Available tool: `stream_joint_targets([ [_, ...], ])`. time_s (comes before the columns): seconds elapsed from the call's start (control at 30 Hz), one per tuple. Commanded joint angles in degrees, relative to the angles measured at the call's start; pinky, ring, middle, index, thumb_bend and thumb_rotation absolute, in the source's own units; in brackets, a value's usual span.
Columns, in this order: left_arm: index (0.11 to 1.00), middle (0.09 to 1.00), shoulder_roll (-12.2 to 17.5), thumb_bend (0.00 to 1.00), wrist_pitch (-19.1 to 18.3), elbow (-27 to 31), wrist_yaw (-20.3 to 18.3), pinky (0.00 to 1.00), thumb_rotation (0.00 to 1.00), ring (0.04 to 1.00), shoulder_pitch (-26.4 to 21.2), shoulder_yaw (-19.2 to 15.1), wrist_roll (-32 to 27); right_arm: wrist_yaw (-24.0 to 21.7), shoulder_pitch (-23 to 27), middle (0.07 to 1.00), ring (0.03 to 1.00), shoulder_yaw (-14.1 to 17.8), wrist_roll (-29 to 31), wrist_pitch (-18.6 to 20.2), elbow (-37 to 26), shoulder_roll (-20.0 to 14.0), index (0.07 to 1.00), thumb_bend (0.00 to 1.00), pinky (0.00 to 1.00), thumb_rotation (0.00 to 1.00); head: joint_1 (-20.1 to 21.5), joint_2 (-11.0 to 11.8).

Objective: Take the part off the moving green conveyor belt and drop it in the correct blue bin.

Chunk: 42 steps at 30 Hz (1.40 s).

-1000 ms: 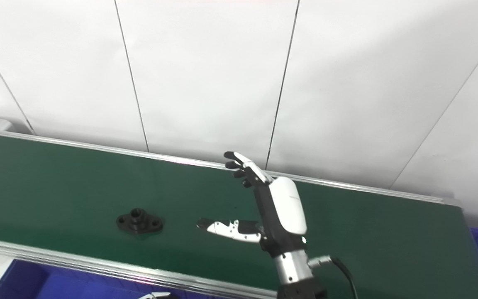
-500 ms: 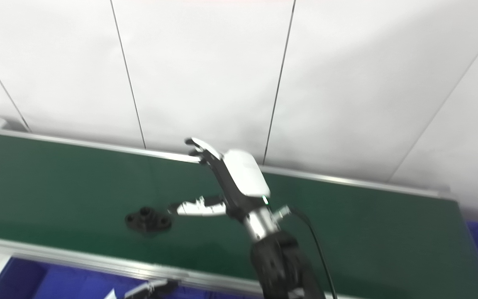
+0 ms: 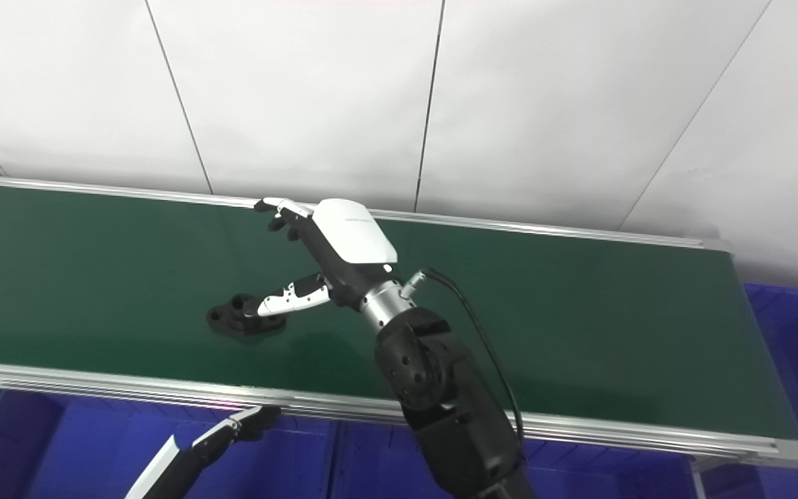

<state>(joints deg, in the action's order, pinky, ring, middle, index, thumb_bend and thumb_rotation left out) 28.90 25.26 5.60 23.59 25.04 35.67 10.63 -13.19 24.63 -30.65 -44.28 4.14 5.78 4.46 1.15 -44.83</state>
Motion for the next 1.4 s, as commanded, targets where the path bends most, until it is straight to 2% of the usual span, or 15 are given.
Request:
stream_joint_targets([
  [0.0, 0.846, 0.858, 0.1, 0.69, 1.7, 1.8, 0.4, 0.81, 0.47, 0.843, 0.6, -0.3, 0.7, 0.3, 2.6, 0.755, 0.697, -0.5, 0.0, 0.1, 0.0, 1.1, 0.845, 0.77, 0.61, 0.4, -0.4, 0.1],
  [0.3, 0.845, 0.859, -0.2, 0.68, 1.7, 1.2, 1.9, 0.78, 0.45, 0.833, 0.3, 0.8, 2.1, -0.5, 4.9, 0.815, 0.774, -2.7, -1.2, 0.9, 6.0, 1.1, 0.846, 0.81, 0.7, 0.36, -1.5, 1.2],
  [0.5, 0.843, 0.858, -0.2, 0.68, 1.7, 0.7, 4.3, 0.79, 0.48, 0.831, -0.2, 2.2, 4.2, 0.3, 6.2, 0.802, 0.755, -4.7, -4.5, 0.9, 9.5, 0.4, 0.837, 0.83, 0.67, 0.37, -2.3, 1.4],
  [0.6, 0.846, 0.859, -0.1, 0.68, 1.7, 0.5, 4.9, 0.79, 0.47, 0.833, -0.5, 3.0, 4.3, -0.4, 6.6, 0.807, 0.765, -5.4, -5.5, 0.8, 10.6, -0.3, 0.838, 0.82, 0.7, 0.36, -2.4, 1.4],
  [0.83, 0.848, 0.86, -0.4, 0.69, 1.7, 0.9, 4.9, 0.78, 0.48, 0.834, -0.4, 3.4, 4.0, -1.8, 7.1, 0.805, 0.759, -7.3, -7.2, 0.4, 12.4, -2.0, 0.839, 0.82, 0.7, 0.35, -2.9, 1.1],
  [1.0, 0.851, 0.865, -0.6, 0.69, 1.7, 1.0, 4.9, 0.79, 0.49, 0.84, -0.5, 3.7, 4.0, -3.0, 7.1, 0.806, 0.78, -8.5, -7.9, 0.2, 13.4, -3.1, 0.834, 0.81, 0.74, 0.34, -3.0, 0.9],
  [1.2, 0.85, 0.864, -0.8, 0.7, 1.7, 1.3, 4.8, 0.79, 0.48, 0.839, -0.2, 3.5, 4.1, -4.3, 7.2, 0.804, 0.774, -9.9, -8.7, -0.6, 13.8, -4.4, 0.83, 0.79, 0.72, 0.32, -3.0, 0.5],
  [1.37, 0.858, 0.87, -0.8, 0.68, 1.7, 1.3, 5.1, 0.8, 0.48, 0.845, -0.5, 3.8, 4.4, -5.3, 6.6, 0.762, 0.731, -11.0, -8.9, -0.6, 13.6, -5.5, 0.814, 0.78, 0.68, 0.3, -3.1, 0.2],
])
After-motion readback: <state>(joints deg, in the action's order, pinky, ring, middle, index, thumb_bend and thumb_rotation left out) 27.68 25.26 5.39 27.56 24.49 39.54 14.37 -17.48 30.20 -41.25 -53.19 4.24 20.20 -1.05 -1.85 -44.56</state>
